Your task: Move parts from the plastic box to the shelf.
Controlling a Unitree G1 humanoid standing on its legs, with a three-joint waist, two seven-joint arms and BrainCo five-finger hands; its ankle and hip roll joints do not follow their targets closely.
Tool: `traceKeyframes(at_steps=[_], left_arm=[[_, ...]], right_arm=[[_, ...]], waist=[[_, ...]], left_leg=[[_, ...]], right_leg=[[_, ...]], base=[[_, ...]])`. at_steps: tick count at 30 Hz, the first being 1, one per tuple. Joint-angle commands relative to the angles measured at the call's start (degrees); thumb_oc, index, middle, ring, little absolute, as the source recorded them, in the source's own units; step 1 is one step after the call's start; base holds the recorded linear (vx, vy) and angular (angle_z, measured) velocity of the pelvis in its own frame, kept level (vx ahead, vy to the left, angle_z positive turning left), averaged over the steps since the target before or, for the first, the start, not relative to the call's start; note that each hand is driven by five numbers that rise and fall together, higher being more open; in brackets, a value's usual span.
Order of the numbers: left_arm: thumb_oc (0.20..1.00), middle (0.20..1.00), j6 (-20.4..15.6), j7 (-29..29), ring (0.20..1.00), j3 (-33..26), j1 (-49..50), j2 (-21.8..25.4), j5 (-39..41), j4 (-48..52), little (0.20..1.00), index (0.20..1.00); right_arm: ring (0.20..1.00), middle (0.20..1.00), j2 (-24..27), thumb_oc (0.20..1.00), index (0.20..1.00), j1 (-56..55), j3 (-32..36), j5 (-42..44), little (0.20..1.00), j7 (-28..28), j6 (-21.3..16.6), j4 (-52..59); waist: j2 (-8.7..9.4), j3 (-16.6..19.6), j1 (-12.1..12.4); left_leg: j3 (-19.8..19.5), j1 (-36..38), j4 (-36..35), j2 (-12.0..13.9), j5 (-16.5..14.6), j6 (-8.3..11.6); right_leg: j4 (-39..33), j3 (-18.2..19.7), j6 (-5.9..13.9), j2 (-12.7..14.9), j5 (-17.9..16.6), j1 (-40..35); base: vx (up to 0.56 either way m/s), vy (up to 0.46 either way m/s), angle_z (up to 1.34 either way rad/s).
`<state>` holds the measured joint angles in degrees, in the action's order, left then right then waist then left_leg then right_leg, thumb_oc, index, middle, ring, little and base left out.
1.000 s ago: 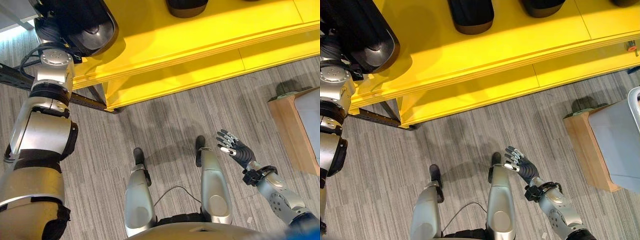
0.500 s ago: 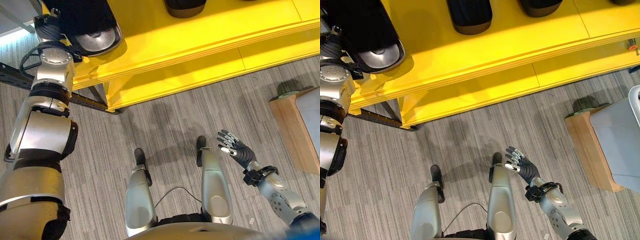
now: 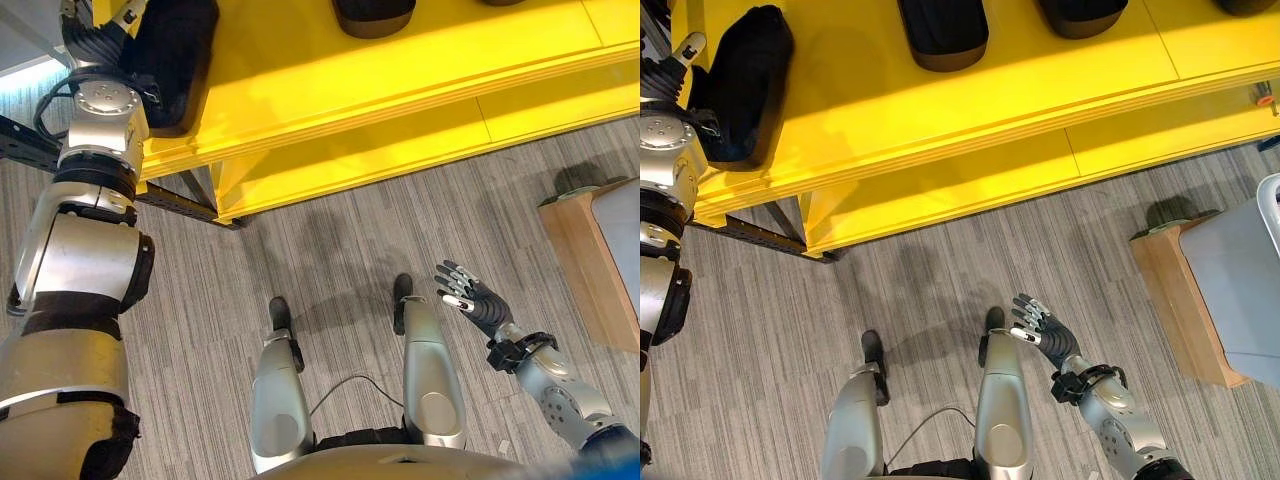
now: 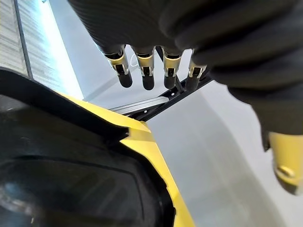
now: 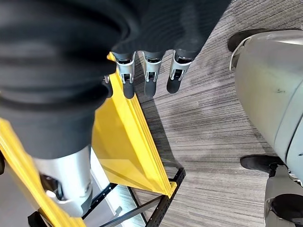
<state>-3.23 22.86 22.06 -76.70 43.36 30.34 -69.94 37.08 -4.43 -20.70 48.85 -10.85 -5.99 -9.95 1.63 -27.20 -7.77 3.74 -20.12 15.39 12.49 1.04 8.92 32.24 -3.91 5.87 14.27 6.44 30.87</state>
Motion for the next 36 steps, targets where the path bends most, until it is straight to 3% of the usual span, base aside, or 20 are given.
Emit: traceKeyframes(at_steps=[1,10,16,17,18,19,21,23,28,33,36], left_arm=[[1.000,1.000,-3.97,0.68,1.000,-2.65,-1.42,2.98,0.84,-0.25,1.000,1.000],[1.000,1.000,-6.99,0.13,1.000,-3.69,0.93,2.98,5.06,5.42,1.000,1.000],[1.000,1.000,-9.63,1.64,1.000,-5.75,15.71,7.76,-6.67,28.14,1.000,1.000],[1.000,1.000,-9.92,1.38,1.000,-9.91,25.88,9.47,-12.89,39.36,1.000,1.000],[1.000,1.000,-9.83,1.40,1.000,-10.21,26.21,9.46,-12.96,39.58,1.000,1.000],[1.000,1.000,-9.94,-0.01,1.000,-15.03,36.10,10.85,-18.82,47.82,1.000,1.000],[1.000,1.000,-9.79,-0.10,1.000,-17.77,40.78,11.43,-22.51,50.34,1.000,1.000],[1.000,1.000,-8.51,-1.34,1.000,-22.39,50.59,13.52,-35.39,55.66,1.000,1.000],[1.000,1.000,-8.79,-2.00,1.000,-26.31,59.41,16.42,-47.34,61.15,1.000,1.000],[1.000,1.000,-8.59,-6.19,1.000,-29.59,68.25,17.79,-52.24,65.31,1.000,1.000],[1.000,1.000,-6.67,-8.95,1.000,-31.36,71.87,18.35,-56.08,65.94,1.000,1.000]], right_arm=[[1.000,1.000,-1.48,1.000,1.000,-1.96,1.41,1.19,1.000,-0.28,-1.43,0.05],[1.000,1.000,-1.96,1.000,1.000,-1.56,1.87,1.09,1.000,0.50,-1.57,0.15],[1.000,1.000,-3.92,1.000,1.000,-2.15,2.97,0.59,1.000,0.03,-2.19,0.48],[1.000,1.000,-4.52,1.000,1.000,-2.88,4.15,0.06,1.000,-0.51,-2.39,0.64],[1.000,1.000,-4.42,1.000,1.000,-2.87,4.07,0.07,1.000,-0.50,-2.39,0.65],[1.000,1.000,-4.61,1.000,1.000,-3.38,5.47,-0.53,1.000,-0.92,-2.49,0.94],[1.000,1.000,-4.45,1.000,1.000,-3.83,6.27,-0.89,1.000,-1.47,-2.56,1.26],[1.000,1.000,-4.32,1.000,1.000,-4.75,8.08,-1.28,1.000,-2.50,-2.51,1.77],[1.000,1.000,-3.77,1.000,1.000,-5.78,9.35,-1.40,1.000,-3.58,-2.33,2.44],[1.000,1.000,-3.19,1.000,1.000,-7.07,10.79,-1.71,1.000,-4.00,-1.72,3.50],[1.000,1.000,-2.91,1.000,1.000,-8.11,12.34,-2.15,1.000,-4.53,-0.71,4.71]], waist=[[2.82,1.62,0.01],[2.40,1.53,0.44],[2.16,1.09,1.95],[2.25,0.83,2.76],[2.20,1.01,2.59],[2.36,0.94,3.14],[2.45,1.00,3.35],[2.68,0.93,3.92],[2.94,1.10,4.20],[3.07,1.01,4.63],[3.23,0.88,4.54]], left_leg=[[-3.98,-3.63,5.67,4.77,-1.87,1.56],[-3.98,-1.85,5.38,4.65,-2.05,1.66],[-4.07,0.14,3.98,4.60,-1.50,1.57],[-4.11,0.71,3.64,4.71,-1.48,1.51],[-4.13,0.60,3.44,4.66,-1.26,1.49],[-4.15,0.99,3.32,4.88,-1.38,1.41],[-4.02,1.38,3.22,4.94,-1.47,1.40],[-3.79,2.21,3.38,5.26,-2.13,1.43],[-3.65,2.30,3.14,5.18,-2.06,1.43],[-3.46,2.54,3.09,5.31,-2.39,1.27],[-3.43,2.23,3.48,5.37,-2.58,1.22]], right_leg=[[-8.64,0.12,5.89,3.72,-5.92,-6.80],[-8.56,-0.25,5.90,3.97,-5.80,-8.66],[-9.73,-0.90,5.76,4.12,-6.18,-11.20],[-10.10,-1.18,5.67,4.23,-6.22,-12.03],[-10.30,-1.23,5.66,4.25,-6.42,-11.95],[-10.49,-1.39,5.62,4.31,-6.30,-12.50],[-10.68,-1.46,5.61,4.32,-6.28,-12.85],[-10.63,-1.46,5.77,4.36,-5.85,-13.53],[-11.17,-1.41,5.79,4.30,-5.98,-13.90],[-11.60,-1.42,5.81,4.11,-5.91,-14.11],[-11.52,-1.33,5.81,4.04,-5.82,-13.92]], base=[[0.00,0.000,0.00],[0.00,0.001,0.00],[-0.01,0.002,0.01],[-0.03,0.002,0.02],[-0.03,0.010,0.03],[-0.01,0.011,0.05],[0.00,0.005,0.03],[0.00,0.034,0.07],[0.00,0.008,0.02],[0.00,0.008,-0.02],[0.00,0.000,0.00]])
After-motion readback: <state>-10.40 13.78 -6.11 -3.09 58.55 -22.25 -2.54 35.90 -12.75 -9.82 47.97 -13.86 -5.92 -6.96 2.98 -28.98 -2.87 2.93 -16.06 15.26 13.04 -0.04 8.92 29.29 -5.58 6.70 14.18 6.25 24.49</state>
